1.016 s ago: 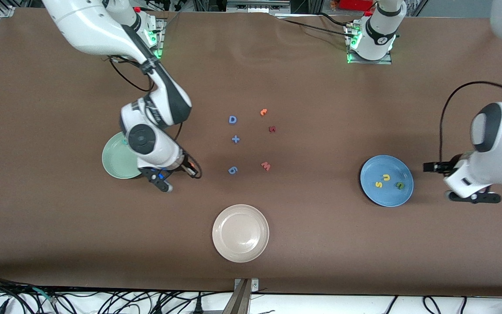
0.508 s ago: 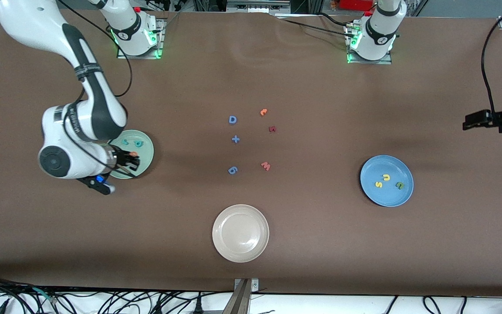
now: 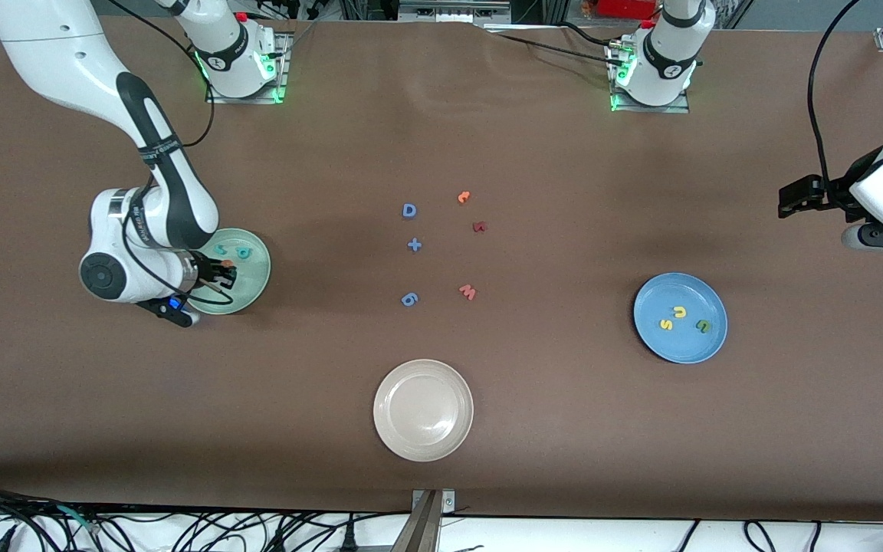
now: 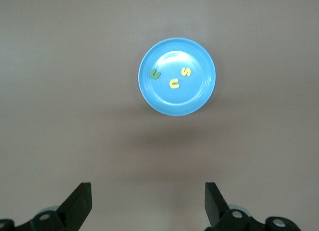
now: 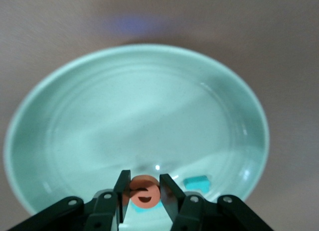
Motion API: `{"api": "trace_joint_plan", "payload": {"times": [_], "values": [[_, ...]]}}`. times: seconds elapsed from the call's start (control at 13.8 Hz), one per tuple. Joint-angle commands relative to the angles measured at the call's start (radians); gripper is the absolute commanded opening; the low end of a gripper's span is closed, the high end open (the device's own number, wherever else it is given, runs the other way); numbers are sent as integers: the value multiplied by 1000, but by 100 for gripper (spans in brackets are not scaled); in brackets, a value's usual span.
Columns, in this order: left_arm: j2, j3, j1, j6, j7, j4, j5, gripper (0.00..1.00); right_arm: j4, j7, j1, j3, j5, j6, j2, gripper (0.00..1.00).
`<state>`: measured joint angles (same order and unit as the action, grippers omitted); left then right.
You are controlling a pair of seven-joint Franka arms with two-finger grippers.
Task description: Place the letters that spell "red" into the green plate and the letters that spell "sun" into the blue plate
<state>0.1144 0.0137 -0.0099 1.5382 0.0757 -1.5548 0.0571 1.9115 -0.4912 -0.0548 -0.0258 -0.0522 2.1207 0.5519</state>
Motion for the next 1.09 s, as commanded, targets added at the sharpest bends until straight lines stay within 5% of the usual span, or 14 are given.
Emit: {"api": "trace_joint_plan", "payload": {"times": [0.0, 0.15, 0.22, 0.29, 0.44, 1.02], "values": [[-5, 17, -16, 7, -10, 21, -20, 100, 46, 26, 3, 0, -25, 50, -12, 2], [-10, 22, -18, 5, -11, 21, -52, 100, 46, 29, 9, 1, -25, 47, -12, 8], [-12, 26, -18, -1, -11, 18, -77, 100, 44, 29, 13, 1, -25, 47, -12, 23], [-21, 28, -18, -1, -13, 12, -79, 100, 40, 29, 15, 1, -25, 48, -12, 61], [-24, 29, -18, -1, -14, 12, -80, 100, 29, 26, 15, 1, -25, 41, -24, 93], [-24, 20, -12, -4, -27, 18, -79, 100, -216, 29, 21, 9, -23, -306, -107, 99]]}}
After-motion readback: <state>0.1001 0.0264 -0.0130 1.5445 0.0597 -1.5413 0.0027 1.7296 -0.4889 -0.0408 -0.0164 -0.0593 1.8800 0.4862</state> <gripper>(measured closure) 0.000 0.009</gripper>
